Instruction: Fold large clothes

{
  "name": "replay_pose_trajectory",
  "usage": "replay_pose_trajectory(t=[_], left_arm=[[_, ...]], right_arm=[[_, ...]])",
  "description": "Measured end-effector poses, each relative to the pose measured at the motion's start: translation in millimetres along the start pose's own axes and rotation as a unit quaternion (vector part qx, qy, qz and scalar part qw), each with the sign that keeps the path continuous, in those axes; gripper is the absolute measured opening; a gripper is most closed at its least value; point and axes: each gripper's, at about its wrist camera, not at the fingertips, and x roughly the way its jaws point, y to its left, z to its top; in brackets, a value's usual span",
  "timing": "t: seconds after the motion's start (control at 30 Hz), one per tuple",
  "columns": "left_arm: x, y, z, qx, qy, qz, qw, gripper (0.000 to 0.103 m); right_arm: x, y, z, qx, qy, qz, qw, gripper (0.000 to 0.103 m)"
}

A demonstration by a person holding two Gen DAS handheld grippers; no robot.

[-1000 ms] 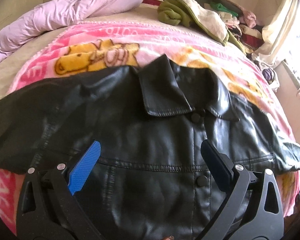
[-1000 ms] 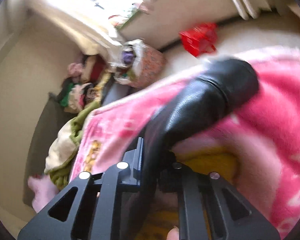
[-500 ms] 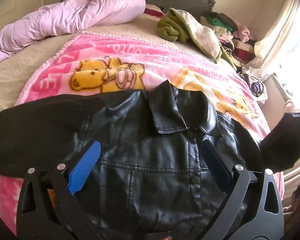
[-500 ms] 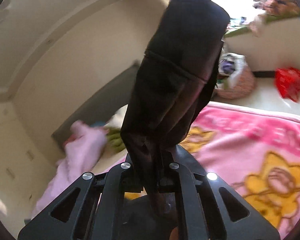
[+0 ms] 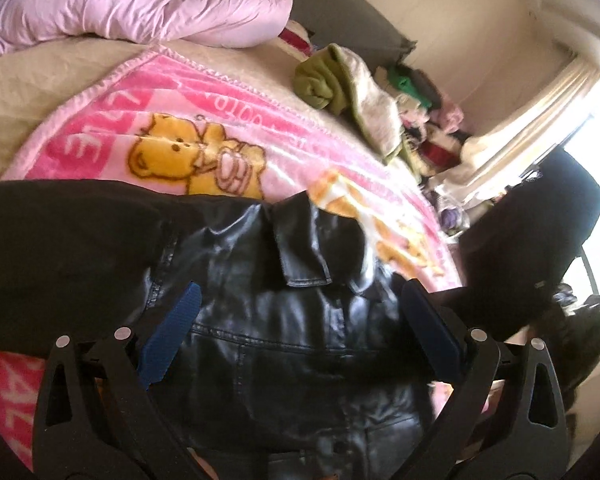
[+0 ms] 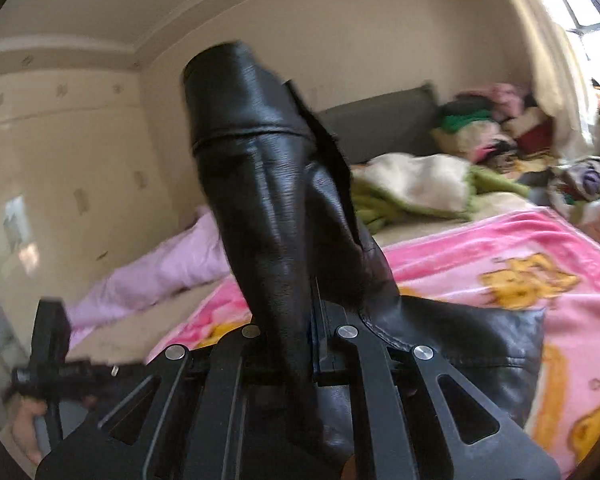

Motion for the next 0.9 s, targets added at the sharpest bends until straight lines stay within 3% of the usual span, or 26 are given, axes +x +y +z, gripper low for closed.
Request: replay_pose_trajectory(t=[0.2, 0.37, 0.57, 0.6, 0.7, 0.77, 0.8, 0.9], left_arm=[[-11.5, 25.7, 0.0, -0.045, -0.005, -0.072, 0.9964, 0.094], [-12.1, 51.7, 0.2, -0.077, -0.008, -0.081, 0.9937, 0.094], [0.7, 68.0, -7.1, -0.101, 0.012, -0.107, 0.9890, 0.094], [3.1, 69.0, -8.2, -0.105, 0.014, -0.112, 0.9880, 0.094], [12.9, 73.8, -12.7, -0.118, 0.029, -0.125, 0.9847, 0.094], [21.7, 75.3, -17.0, -0.119, 0.046, -0.121, 0.9844, 0.094], [28.3, 75.3, -20.5, -0.118, 0.057, -0.110, 0.9852, 0.094], [44.5, 75.6, -29.7, -0.107, 0.082, -0.059, 0.9892, 0.094]], right_arm=[[50.8, 49.0, -44.1, -0.044, 0.061, 0.015, 0.997, 0.007], [89.3, 65.6, -90.8, -0.051, 0.121, 0.013, 0.991, 0.007], [105.8, 72.3, -132.8, -0.068, 0.169, 0.012, 0.983, 0.016], [106.6, 73.3, -136.4, -0.073, 0.176, 0.011, 0.982, 0.024], [104.2, 73.7, -145.5, -0.076, 0.204, 0.008, 0.976, 0.068], [97.4, 74.4, -149.7, -0.082, 0.219, 0.016, 0.972, 0.075], [94.8, 74.3, -151.7, -0.086, 0.229, 0.016, 0.969, 0.087], [71.2, 75.1, -155.9, -0.094, 0.246, 0.044, 0.964, 0.091]])
